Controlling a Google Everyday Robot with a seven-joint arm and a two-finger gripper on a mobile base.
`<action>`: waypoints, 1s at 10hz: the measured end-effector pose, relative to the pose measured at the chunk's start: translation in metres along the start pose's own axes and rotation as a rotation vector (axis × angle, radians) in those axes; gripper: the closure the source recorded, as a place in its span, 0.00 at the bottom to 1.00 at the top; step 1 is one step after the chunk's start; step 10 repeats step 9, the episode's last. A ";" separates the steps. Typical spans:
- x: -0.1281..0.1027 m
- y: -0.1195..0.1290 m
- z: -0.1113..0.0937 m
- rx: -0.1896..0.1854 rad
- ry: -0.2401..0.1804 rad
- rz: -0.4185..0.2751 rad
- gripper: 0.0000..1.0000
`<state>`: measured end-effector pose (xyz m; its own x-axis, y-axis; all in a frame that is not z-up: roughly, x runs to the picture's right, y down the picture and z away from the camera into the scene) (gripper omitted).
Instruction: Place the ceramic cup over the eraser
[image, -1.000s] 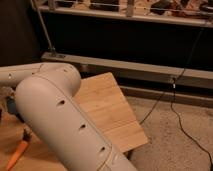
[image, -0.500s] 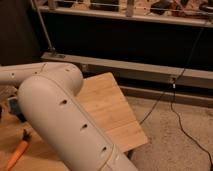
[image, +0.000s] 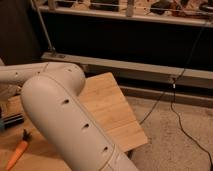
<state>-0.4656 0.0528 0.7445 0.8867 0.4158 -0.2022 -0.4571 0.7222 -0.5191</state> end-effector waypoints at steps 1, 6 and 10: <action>0.000 -0.004 -0.005 0.000 -0.004 0.006 0.20; 0.001 -0.025 -0.077 -0.042 -0.102 0.072 0.20; 0.003 -0.029 -0.102 -0.050 -0.137 0.088 0.20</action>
